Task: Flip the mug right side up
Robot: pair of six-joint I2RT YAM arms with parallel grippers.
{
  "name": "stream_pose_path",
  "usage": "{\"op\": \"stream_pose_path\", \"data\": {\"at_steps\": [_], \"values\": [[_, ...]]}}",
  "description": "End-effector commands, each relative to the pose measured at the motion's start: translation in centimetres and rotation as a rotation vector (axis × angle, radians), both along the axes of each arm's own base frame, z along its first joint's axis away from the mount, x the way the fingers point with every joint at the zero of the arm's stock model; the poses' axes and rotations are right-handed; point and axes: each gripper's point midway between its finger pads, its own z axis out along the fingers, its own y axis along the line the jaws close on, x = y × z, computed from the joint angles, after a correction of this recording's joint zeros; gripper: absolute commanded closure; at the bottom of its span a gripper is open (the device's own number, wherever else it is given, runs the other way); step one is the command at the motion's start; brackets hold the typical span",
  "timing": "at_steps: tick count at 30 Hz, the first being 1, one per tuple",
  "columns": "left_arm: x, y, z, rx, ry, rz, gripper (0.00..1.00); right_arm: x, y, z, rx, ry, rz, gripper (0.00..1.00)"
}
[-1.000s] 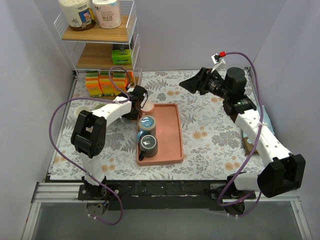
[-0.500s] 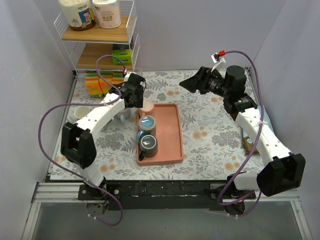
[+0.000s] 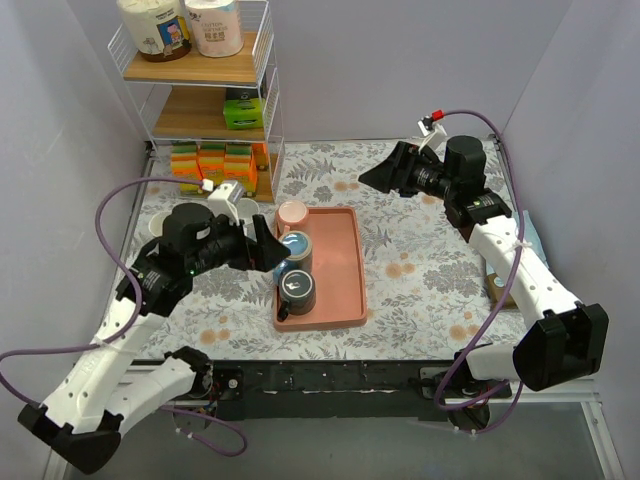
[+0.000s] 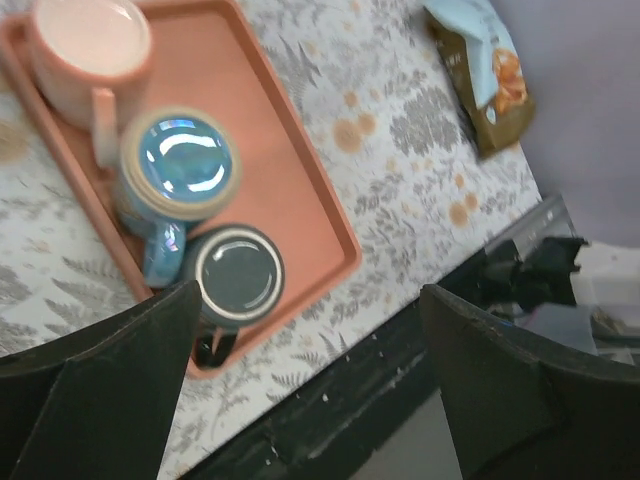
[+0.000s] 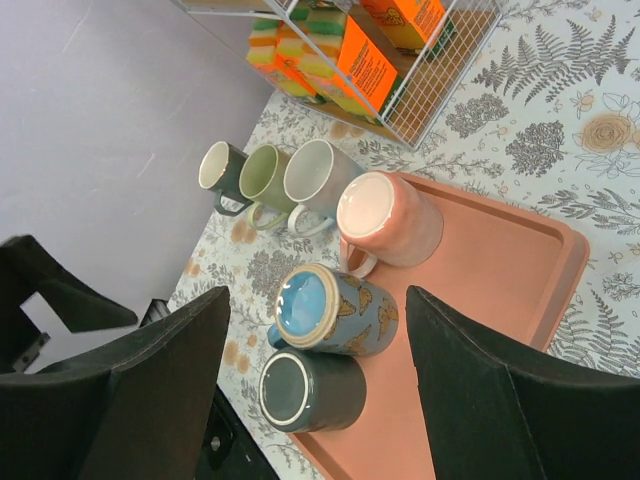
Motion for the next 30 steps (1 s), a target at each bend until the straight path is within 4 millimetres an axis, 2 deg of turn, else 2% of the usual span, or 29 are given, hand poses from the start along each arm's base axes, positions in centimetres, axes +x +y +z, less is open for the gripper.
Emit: {"op": "stream_pose_path", "data": {"at_steps": [1, 3, 7, 10, 14, 17, 20, 23, 28, 30], "values": [[-4.2, -2.4, -5.6, -0.051, 0.257, -0.142, 0.10, -0.3, 0.1, 0.1, 0.009, 0.002, 0.011, 0.21], [-4.8, -2.3, -6.7, -0.041, 0.276, -0.145, 0.11, -0.3, 0.0, 0.0, 0.006, 0.008, 0.010, 0.21], [-6.3, -2.7, -10.3, -0.002, 0.352, -0.177, 0.12, -0.5, -0.1, -0.1, 0.008, 0.015, 0.001, 0.22], [-6.9, -3.0, -11.8, 0.038, 0.378, -0.184, 0.12, -0.5, -0.3, -0.2, 0.007, 0.016, -0.012, 0.22], [-7.1, -2.5, -15.3, 0.160, 0.444, -0.132, 0.13, -0.4, -0.4, -0.3, 0.006, 0.020, -0.023, 0.21], [-7.2, -1.8, -17.9, 0.251, 0.534, -0.084, 0.17, -0.3, -0.4, -0.3, 0.006, 0.020, -0.026, 0.22], [-6.9, -1.7, -18.8, 0.282, 0.565, -0.058, 0.19, -0.3, -0.3, -0.4, 0.010, 0.024, -0.024, 0.22], [-5.9, -1.8, -18.3, 0.281, 0.538, -0.022, 0.21, -0.2, -0.1, -0.5, 0.017, 0.026, -0.015, 0.22], [-4.4, -2.7, -17.9, 0.283, 0.525, -0.004, 0.33, -0.3, 0.0, -0.2, 0.023, 0.017, -0.001, 0.22], [-4.4, -3.1, -18.5, 0.284, 0.550, -0.004, 0.36, -0.4, 0.0, 0.0, 0.020, 0.010, -0.002, 0.22]]}}
